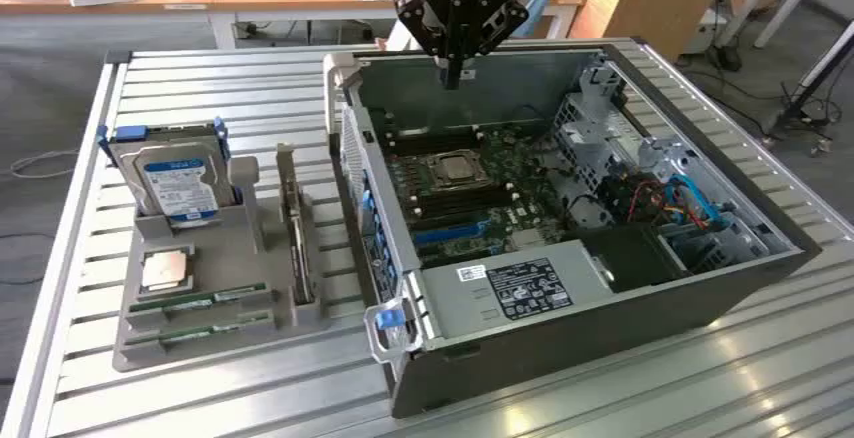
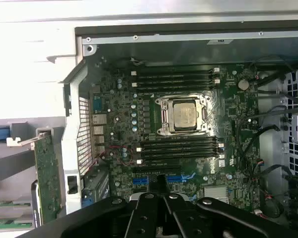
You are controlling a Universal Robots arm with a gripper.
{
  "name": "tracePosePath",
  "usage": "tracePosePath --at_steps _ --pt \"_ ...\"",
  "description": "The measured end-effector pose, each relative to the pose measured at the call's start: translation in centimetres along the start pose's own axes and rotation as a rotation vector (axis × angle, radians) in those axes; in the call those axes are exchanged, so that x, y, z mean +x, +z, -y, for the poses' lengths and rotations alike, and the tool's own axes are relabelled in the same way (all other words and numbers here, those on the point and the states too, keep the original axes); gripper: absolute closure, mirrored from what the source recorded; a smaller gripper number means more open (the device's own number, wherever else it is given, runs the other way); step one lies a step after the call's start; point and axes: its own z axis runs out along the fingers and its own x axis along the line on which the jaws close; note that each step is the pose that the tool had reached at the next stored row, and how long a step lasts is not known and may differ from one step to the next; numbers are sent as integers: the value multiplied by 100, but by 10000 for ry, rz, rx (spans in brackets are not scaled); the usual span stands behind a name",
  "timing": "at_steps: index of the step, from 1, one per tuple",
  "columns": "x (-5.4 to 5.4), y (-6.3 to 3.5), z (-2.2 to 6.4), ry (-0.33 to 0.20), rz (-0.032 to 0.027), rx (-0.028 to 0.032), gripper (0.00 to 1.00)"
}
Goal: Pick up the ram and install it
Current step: 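Reach for the ram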
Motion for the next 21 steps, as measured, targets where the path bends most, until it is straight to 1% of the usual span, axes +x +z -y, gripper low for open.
tracePosePath --at_steps 6,21 --pt "5 1 0 1 2 -2 89" --pt "97 -1 7 0 1 -1 89"
